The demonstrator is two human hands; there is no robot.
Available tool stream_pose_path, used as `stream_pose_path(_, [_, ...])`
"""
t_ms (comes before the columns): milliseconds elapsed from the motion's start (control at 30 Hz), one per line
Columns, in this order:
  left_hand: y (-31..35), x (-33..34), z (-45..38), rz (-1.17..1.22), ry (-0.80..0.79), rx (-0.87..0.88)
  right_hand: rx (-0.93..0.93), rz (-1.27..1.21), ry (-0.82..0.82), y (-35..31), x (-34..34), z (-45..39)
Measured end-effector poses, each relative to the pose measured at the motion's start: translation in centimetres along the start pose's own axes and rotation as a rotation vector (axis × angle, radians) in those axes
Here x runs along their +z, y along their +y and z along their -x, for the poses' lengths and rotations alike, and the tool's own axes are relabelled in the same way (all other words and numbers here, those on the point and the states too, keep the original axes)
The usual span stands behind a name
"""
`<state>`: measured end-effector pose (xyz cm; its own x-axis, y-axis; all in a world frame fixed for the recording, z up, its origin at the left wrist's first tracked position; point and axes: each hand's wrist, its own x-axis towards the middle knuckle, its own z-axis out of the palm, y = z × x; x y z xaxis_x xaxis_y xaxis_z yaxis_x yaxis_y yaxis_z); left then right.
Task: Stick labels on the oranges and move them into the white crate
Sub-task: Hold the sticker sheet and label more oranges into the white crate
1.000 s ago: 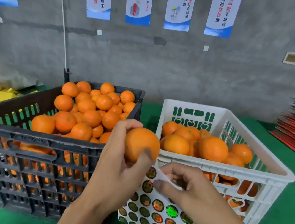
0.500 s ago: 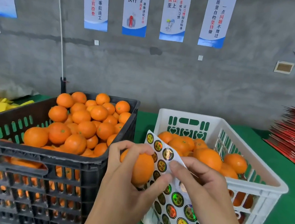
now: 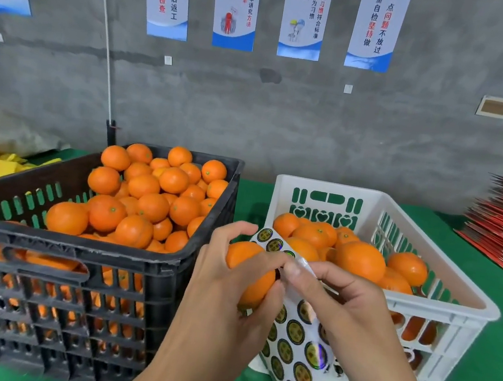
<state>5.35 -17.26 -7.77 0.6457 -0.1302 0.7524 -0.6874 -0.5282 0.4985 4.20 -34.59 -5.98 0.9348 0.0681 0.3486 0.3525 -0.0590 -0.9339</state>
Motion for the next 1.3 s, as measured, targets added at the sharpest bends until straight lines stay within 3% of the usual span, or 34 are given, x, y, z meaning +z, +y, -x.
stream_pose_path(267, [-0.4, -0.2, -0.3, 0.057, 0.018, -0.120, 0.080, 0.040, 0.042, 0.6, 0.6, 0.0])
stream_pose_path(467, [0.2, -0.5, -0.3, 0.177, 0.015, -0.181, -0.154, 0.120, 0.038, 0.7, 0.3, 0.2])
stream_pose_path(800, [0.2, -0.9, -0.7, 0.239, 0.041, -0.184, -0.258, 0.190, -0.045, 0.3, 0.1, 0.0])
stream_pose_path(900, [0.1, -1.0, -0.8, 0.244, 0.008, -0.189, -0.210, 0.136, -0.016, 0.0, 0.4, 0.2])
stream_pose_path(1100, [0.3, -1.3, -0.7, 0.206, 0.010, -0.150, -0.082, 0.054, 0.196, 0.0, 0.7, 0.1])
stream_pose_path(1300, [0.4, -1.0, -0.4, 0.145, -0.099, -0.036, 0.081, 0.010, 0.159, 0.9, 0.6, -0.2])
